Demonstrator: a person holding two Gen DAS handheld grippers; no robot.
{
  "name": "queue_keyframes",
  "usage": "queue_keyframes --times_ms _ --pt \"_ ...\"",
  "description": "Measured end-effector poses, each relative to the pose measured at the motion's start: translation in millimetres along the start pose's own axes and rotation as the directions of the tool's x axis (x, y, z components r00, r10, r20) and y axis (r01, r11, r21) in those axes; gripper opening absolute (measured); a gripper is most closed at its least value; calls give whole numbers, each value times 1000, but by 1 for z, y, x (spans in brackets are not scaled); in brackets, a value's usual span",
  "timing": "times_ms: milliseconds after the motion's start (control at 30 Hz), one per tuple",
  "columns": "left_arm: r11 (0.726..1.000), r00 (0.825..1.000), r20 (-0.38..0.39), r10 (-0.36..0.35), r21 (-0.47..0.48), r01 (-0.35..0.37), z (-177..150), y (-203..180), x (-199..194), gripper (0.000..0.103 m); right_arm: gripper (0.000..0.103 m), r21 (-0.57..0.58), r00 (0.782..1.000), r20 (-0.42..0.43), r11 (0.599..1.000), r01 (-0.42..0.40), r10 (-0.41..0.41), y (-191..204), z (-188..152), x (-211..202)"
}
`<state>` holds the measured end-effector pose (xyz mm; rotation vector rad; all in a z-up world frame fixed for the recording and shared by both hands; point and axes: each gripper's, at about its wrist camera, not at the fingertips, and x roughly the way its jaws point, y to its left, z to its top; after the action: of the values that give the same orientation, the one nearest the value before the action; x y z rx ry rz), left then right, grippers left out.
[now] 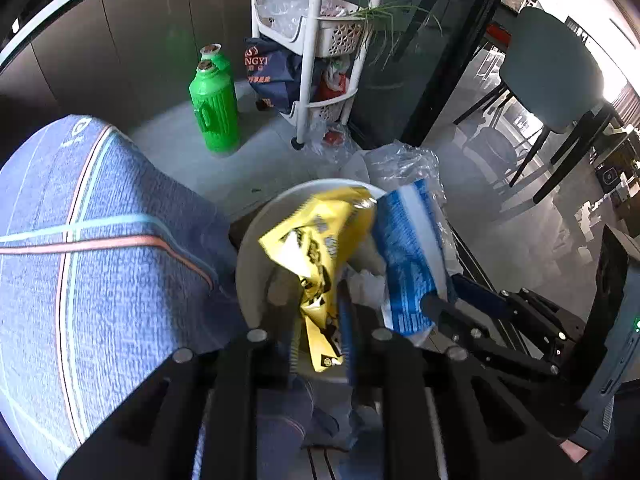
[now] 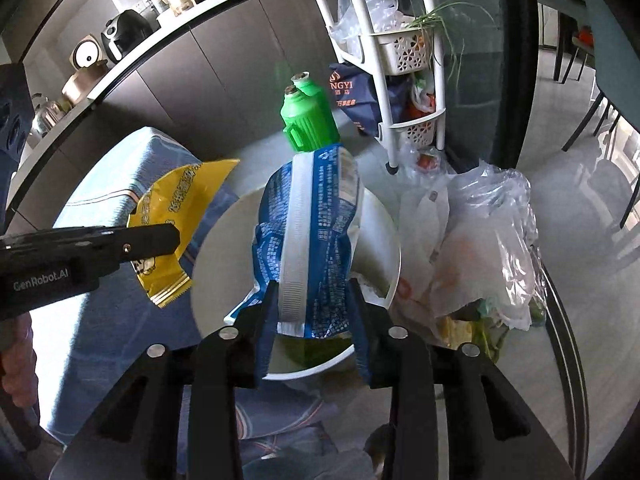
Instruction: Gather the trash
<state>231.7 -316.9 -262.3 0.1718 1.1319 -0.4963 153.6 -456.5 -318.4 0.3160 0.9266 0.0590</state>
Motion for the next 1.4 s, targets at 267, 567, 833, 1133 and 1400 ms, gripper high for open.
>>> queue_keyframes --times_ms 267,567,833,1133,1400 --pt "1000 991 131 17 -21 -14 3 4 -25 86 93 -57 998 53 998 22 -19 -2 -7 -9" --pt "996 985 174 19 -89 -3 -7 11 -54 99 94 -44 999 28 999 30 -29 1 -10 -19" --pt "990 979 200 45 -140 -17 -25 21 -93 99 94 -52 999 37 998 35 -33 16 -10 -42" --pt "970 968 240 75 -243 -15 -57 49 -161 99 94 -144 993 115 989 24 -8 64 1 -103" --pt "953 945 271 181 -286 -101 -95 70 -221 99 94 -244 984 179 969 36 9 123 3 -159"
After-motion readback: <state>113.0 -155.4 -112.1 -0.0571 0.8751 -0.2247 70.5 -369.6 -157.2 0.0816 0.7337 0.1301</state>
